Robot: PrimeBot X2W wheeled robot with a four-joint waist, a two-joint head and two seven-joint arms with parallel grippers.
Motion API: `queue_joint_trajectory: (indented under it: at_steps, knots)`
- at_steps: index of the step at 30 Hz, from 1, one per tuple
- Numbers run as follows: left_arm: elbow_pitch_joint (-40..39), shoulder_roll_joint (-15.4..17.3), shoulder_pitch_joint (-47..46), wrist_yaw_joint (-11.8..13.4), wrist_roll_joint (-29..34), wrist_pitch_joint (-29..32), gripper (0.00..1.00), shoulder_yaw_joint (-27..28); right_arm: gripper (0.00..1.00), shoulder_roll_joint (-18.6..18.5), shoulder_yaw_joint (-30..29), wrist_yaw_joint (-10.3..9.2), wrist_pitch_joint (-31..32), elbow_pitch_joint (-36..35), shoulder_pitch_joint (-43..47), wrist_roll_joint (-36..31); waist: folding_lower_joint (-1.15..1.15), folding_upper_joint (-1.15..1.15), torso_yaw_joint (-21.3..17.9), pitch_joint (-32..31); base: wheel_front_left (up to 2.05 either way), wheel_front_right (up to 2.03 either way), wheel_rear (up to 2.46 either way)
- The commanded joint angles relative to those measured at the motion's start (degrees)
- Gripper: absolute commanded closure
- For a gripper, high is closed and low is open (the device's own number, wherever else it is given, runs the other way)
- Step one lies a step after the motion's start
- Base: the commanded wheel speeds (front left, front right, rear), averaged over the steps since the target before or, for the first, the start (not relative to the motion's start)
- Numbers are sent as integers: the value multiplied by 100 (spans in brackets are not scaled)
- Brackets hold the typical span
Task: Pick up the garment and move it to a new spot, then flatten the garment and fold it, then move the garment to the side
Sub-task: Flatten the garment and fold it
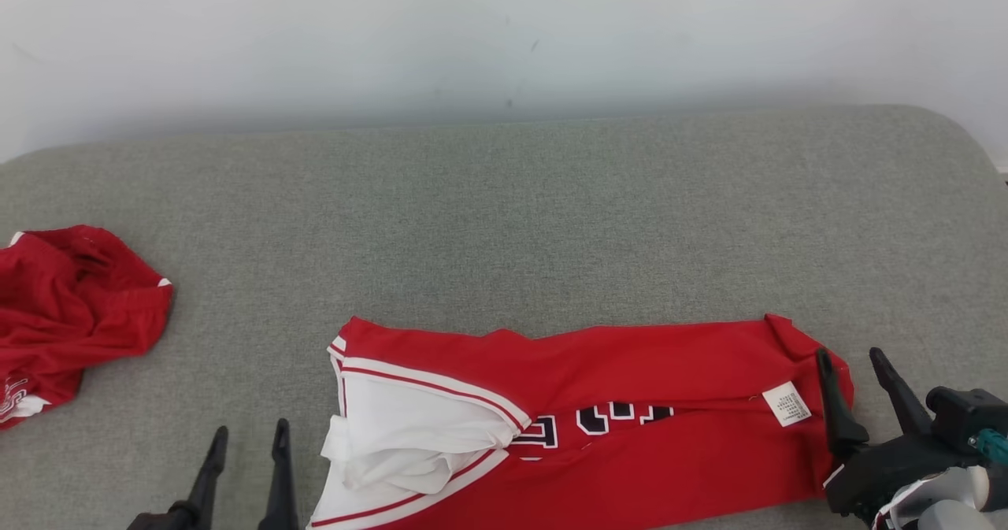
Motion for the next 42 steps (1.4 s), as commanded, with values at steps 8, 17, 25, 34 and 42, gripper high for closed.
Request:
queue_joint_trajectory:
  at_steps: [8, 17, 25, 34, 42]
  knots:
    - [-96, -278, 154, -225, 609, -17, 0, 673, 0, 193, -99, -11, 398, 1140, -477, -381, 0, 0, 64, -71, 0, 0, 0]
    - [-34, -390, 109, -337, 779, -17, 0, 915, 0, 368, 93, -11, 751, 2029, -666, -189, 0, 0, 157, -54, 0, 0, 0]
    - [11, -407, 56, -378, 882, -17, 0, 970, 67, 492, 505, -8, 1099, 2367, -718, 172, 0, 0, 175, -47, 0, 0, 0]
    - [133, -410, 118, -391, 839, -17, 0, 954, 100, 345, 838, -4, 970, 2465, -880, 532, 0, 0, 179, -141, 0, 0, 0]
    - [190, -410, 193, -393, 771, -17, 0, 934, 100, -465, 648, -16, 643, 2698, -1020, 653, 0, 0, 139, -227, 0, 0, 0]
